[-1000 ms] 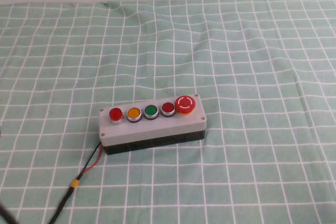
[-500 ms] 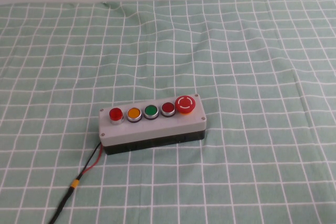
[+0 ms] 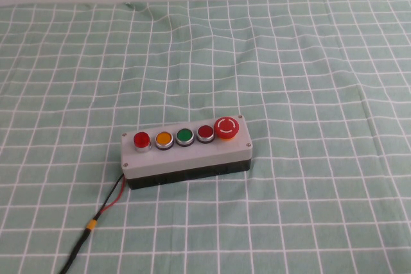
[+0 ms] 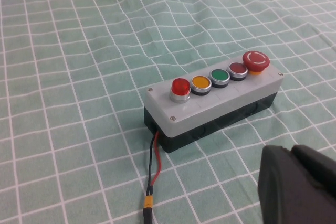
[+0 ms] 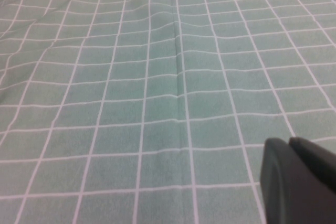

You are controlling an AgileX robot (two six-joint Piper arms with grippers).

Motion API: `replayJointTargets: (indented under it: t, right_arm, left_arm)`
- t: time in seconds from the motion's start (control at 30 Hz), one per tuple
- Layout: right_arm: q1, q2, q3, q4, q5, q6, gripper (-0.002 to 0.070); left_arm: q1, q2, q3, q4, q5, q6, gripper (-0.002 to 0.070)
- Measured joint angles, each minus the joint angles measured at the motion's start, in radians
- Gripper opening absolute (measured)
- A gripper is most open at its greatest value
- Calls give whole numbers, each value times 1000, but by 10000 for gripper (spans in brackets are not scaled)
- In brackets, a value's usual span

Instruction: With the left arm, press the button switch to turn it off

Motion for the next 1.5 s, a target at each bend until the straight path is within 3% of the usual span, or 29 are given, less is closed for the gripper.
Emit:
replayJointTargets:
  t: [0.27,0.63,0.8,1.03,1.33,1.5]
  right_arm:
    - [0,0,0,0,0,0,-17]
    - [0,0,0,0,0,0,-17]
    - [0,0,0,0,0,0,-17]
    - [0,0,0,0,0,0,-17]
    - [0,0,0,0,0,0,-17]
    - [0,0,0,0,0,0,-17]
  left_arm:
    - [0,0,34,27,-59,0,-2]
    - [75,-42,393,85,-662,0,-2]
    - [113,-142,544,77,-793,0,-2]
    - [246,-228,650,69,-808,-20,-2]
    - [259,-235,659,69,-522,-27,-2]
    - [259,-235,659,75,-492,-27,-2]
